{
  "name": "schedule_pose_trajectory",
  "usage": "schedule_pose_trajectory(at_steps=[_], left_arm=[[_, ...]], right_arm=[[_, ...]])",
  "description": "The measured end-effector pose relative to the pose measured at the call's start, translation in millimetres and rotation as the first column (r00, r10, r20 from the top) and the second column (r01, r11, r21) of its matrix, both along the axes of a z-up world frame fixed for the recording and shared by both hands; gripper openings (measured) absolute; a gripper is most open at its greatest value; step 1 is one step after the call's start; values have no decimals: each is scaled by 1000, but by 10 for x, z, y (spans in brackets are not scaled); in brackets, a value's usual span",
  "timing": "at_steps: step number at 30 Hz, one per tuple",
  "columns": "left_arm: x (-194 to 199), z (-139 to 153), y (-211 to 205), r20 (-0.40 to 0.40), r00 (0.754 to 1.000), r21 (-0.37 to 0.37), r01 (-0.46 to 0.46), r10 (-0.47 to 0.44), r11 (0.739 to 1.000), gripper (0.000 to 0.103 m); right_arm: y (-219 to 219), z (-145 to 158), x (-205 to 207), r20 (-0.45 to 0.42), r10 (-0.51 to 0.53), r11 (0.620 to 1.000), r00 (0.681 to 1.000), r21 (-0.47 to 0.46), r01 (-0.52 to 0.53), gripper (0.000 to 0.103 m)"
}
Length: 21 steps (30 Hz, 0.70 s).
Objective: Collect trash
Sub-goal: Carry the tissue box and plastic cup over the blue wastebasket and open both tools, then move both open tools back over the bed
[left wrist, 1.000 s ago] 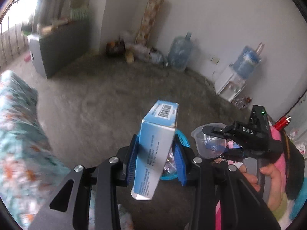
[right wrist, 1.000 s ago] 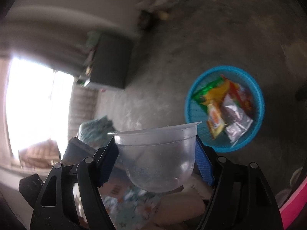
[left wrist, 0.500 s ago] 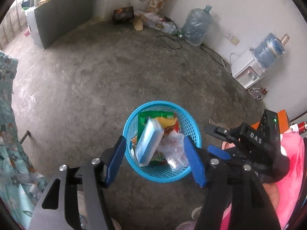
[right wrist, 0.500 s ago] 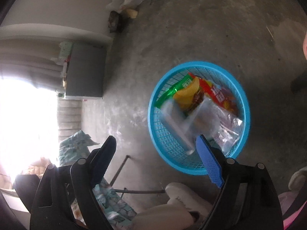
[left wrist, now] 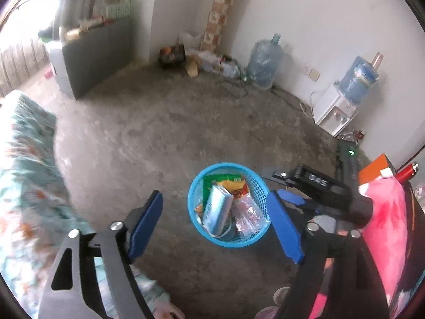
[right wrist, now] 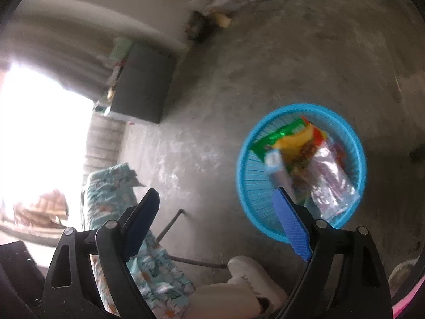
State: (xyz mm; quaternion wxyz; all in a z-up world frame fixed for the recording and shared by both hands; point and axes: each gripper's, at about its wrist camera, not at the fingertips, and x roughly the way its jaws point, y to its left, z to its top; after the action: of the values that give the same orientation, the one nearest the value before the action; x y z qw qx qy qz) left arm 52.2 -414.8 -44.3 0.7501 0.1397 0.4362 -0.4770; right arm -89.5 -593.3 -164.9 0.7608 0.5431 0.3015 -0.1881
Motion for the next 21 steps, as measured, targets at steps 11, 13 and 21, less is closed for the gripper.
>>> schedule_pose_trajectory(at_steps=[11,13,21], left_arm=[[-48,910,1961,215,965,-148,-119,150,982,95],[-36,981,2442,261,937,-177,-190,232,966,96],[112,958,3981,237,807,-269,-481,542,834,97]], right_arm=[[831,701,465,78,280,943,957,-210,-259,88],[1028,763,561,74,339,921,938,-231,-314,88],[1981,1120,967,122,574,808,809,-246,-536,88]])
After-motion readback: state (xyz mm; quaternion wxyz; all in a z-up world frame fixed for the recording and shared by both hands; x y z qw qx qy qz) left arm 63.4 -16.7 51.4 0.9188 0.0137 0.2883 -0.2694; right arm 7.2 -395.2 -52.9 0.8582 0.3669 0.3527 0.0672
